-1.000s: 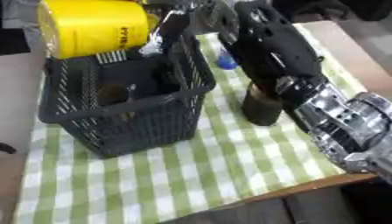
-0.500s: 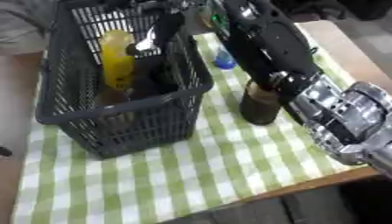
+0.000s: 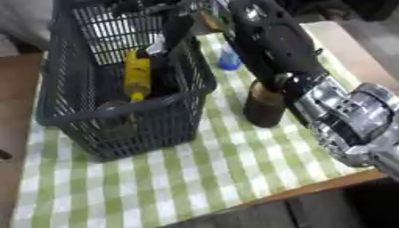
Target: Pick up objects on the table and place them in the box.
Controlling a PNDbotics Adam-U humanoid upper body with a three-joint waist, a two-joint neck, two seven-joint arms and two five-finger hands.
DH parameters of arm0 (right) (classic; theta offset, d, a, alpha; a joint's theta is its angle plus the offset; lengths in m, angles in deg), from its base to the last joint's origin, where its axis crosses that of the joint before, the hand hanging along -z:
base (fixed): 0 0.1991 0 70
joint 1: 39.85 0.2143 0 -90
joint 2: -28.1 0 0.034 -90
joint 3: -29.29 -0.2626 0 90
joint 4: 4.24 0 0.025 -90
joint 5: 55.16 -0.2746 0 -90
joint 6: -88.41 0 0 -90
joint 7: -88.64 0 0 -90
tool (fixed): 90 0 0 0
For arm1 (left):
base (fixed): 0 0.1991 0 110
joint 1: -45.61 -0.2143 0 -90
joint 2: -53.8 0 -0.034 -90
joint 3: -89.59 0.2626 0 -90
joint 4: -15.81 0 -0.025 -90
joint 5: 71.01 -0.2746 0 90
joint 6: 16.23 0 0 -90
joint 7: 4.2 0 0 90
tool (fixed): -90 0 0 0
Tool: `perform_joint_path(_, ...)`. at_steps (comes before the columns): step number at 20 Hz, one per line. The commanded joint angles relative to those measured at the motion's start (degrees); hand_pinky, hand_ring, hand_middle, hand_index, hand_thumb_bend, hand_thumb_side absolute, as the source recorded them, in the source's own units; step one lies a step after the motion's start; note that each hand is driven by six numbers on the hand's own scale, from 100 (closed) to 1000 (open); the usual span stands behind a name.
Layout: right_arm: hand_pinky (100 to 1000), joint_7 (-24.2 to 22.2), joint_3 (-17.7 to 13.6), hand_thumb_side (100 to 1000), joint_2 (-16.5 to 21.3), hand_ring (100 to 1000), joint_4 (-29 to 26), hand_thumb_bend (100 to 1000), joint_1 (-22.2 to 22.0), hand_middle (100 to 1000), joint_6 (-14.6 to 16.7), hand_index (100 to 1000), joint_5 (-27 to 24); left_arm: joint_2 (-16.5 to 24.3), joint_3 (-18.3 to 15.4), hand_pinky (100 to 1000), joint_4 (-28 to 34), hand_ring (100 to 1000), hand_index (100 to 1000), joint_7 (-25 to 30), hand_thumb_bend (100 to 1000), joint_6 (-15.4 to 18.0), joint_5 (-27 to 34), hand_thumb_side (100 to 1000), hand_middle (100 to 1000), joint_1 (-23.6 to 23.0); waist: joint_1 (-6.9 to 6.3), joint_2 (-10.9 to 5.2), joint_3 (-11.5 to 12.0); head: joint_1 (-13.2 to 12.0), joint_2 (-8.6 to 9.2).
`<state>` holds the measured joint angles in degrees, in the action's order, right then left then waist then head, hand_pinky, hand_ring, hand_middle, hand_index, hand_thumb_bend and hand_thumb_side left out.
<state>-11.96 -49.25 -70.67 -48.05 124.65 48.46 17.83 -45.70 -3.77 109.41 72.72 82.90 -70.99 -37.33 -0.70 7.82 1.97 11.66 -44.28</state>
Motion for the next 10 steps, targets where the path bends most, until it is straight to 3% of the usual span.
perform_joint_path(1,779,6.09,-3.42,200,2.73,745,-1.7,100,0.44,782,-2.07,674,-4.01,0.76,-0.17,367,0.64,807,755,-0.07,401,0.2,0.17,906,733,0.42,0.65,-1.7,-0.13,-0.51,0.16)
perform_joint_path(2,706,8.25,-3.89,194,3.25,683,-2.12,100,0.13,708,-3.07,577,-5.14,0.76,-0.21,367,0.65,807,755,-0.11,401,0.21,0.16,906,734,0.43,0.67,-1.65,-0.19,-0.66,0.16)
perform_joint_path(3,706,10.25,-4.3,194,3.77,683,-2.6,100,-0.18,708,-3.92,577,-6.11,0.76,-0.23,367,0.66,807,755,-0.15,401,0.22,0.16,906,734,0.44,0.7,-1.6,-0.24,-0.77,0.16)
perform_joint_path(4,669,11.73,-4.45,164,4.13,650,-2.91,263,-0.4,661,-4.55,536,-6.72,0.76,-0.24,368,0.67,807,755,-0.16,401,0.22,0.15,906,734,0.45,0.72,-1.57,-0.27,-0.84,0.16)
perform_joint_path(5,660,13.22,-4.89,149,4.54,641,-3.3,347,-0.61,644,-5.33,522,-7.28,0.76,-0.26,368,0.68,807,755,-0.18,400,0.22,0.14,906,734,0.46,0.74,-1.54,-0.35,-0.96,0.16)
perform_joint_path(6,593,14.55,-5.23,148,4.91,608,-3.72,487,-0.78,579,-6.04,456,-7.61,0.76,-0.28,368,0.68,807,755,-0.2,400,0.22,0.13,906,734,0.46,0.75,-1.51,-0.4,-1.06,0.16)
perform_joint_path(9,526,19.33,-7.12,141,6.8,582,-5.38,498,-1.58,525,-9.33,414,-7.91,0.79,-0.38,367,0.7,807,755,-0.29,400,0.24,0.1,906,734,0.44,0.83,-1.41,-0.55,-1.44,0.16)
perform_joint_path(10,458,20.27,-7.52,100,7.13,556,-5.41,438,-1.82,512,-10.14,442,-7.96,0.79,-0.41,367,0.7,807,755,-0.33,400,0.23,0.07,907,734,0.43,0.83,-1.39,-0.59,-1.5,0.16)
